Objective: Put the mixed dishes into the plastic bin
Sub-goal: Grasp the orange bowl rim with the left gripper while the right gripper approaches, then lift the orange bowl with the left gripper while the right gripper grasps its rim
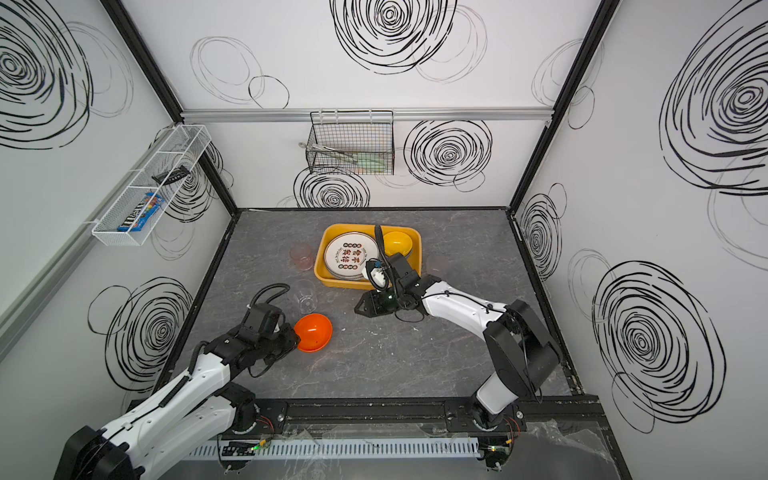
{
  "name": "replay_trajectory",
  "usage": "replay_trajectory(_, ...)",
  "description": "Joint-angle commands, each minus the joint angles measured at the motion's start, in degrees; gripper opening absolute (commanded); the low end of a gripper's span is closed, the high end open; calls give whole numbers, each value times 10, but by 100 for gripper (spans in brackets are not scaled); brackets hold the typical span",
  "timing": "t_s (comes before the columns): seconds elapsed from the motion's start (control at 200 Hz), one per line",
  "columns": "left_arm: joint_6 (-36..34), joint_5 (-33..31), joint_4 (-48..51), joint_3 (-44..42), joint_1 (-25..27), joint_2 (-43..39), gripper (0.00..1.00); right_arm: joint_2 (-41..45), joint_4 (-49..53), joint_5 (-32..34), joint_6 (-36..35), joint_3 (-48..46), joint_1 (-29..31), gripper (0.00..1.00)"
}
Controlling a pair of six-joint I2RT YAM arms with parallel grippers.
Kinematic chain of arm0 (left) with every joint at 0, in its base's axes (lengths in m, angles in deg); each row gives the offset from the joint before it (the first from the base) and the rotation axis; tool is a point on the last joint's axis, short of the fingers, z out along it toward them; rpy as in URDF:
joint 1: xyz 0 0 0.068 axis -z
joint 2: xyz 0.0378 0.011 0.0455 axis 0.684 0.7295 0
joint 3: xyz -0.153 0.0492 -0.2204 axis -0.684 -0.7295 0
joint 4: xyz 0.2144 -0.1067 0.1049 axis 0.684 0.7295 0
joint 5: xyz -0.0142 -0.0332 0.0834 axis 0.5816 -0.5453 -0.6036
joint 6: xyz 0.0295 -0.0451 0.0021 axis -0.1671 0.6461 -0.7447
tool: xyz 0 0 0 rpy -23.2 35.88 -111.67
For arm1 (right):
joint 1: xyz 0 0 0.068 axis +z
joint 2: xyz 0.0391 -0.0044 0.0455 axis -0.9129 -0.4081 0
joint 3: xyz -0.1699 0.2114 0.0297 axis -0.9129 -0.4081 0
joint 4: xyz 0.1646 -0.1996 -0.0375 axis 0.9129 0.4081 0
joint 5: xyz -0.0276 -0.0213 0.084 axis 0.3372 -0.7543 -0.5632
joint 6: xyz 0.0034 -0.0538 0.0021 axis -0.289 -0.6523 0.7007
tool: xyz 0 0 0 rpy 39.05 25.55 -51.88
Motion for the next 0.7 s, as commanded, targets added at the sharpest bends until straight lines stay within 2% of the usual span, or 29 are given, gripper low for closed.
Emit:
replay_trajectory(0.0, -7, 4, -13, 0, 5, -6, 13, 9, -2, 20, 6, -7, -4, 42)
replay_trajectory(0.135, -14, 10, -15, 5, 7, -7, 8, 18, 2, 30, 11, -8, -10, 42)
replay_trajectory(0.695, -34, 5, -13, 70, 52, 21, 7, 91, 21, 47, 25, -14, -44, 45)
